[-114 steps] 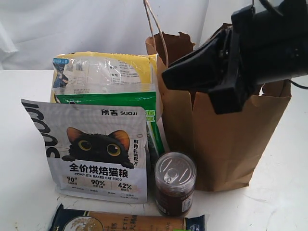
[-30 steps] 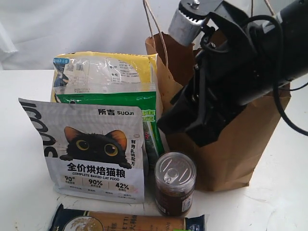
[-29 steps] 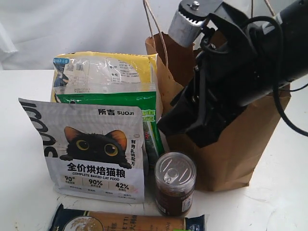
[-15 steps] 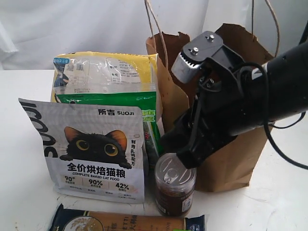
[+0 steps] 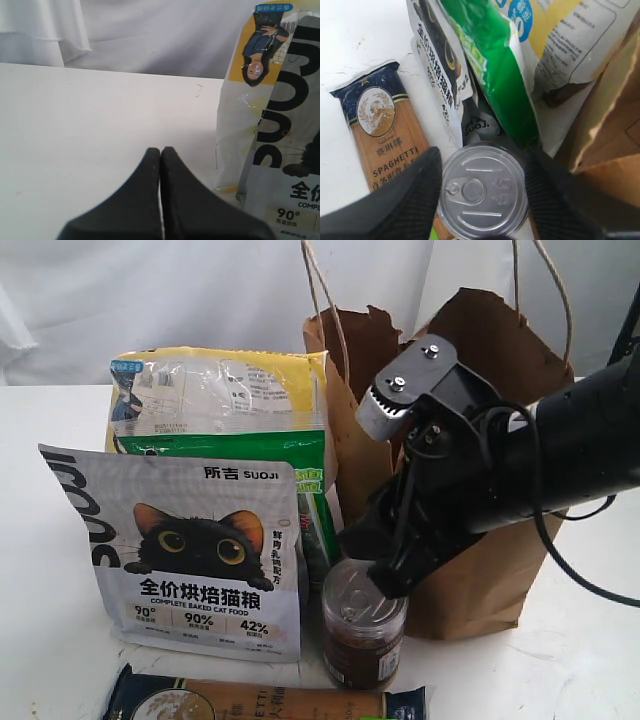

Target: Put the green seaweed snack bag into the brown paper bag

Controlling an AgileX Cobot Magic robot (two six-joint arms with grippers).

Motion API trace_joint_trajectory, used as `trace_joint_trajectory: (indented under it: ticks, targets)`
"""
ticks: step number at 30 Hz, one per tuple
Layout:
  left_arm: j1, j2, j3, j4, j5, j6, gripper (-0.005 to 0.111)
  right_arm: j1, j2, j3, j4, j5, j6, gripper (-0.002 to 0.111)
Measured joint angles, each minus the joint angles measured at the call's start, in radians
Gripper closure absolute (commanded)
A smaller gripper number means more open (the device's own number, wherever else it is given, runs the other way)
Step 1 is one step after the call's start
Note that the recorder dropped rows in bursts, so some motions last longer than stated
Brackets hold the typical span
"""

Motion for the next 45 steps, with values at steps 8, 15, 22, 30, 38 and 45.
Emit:
trace_joint_trajectory:
  ticks: [8, 15, 22, 30, 38, 45]
  targets:
    - [0.0, 0.0, 0.0, 0.0, 0.0, 0.0, 0.107, 0.0, -0.134, -0.035, -0.039, 0.041, 0.002, 0.06]
    - [0.0, 0.0, 0.0, 0.0, 0.0, 0.0, 0.107, 0.0, -0.231, -0.042, -0.028, 0.092, -0.044, 0.06]
    - [0.0, 0.0, 0.0, 0.0, 0.0, 0.0, 0.107, 0.023, -0.247, -0.042, 0.154, 0.247, -0.268, 0.06]
    - [0.0, 0.0, 0.0, 0.0, 0.0, 0.0, 0.107, 0.032, -0.18, -0.034, 0.178, 0.221, -0.297, 0.06]
    - [0.0, 0.0, 0.0, 0.0, 0.0, 0.0, 0.107, 0.032, 0.015, -0.022, 0.195, 0.125, -0.297, 0.06]
    - [0.0, 0.0, 0.0, 0.0, 0.0, 0.0, 0.107, 0.005, 0.075, -0.022, 0.2, 0.036, -0.297, 0.06]
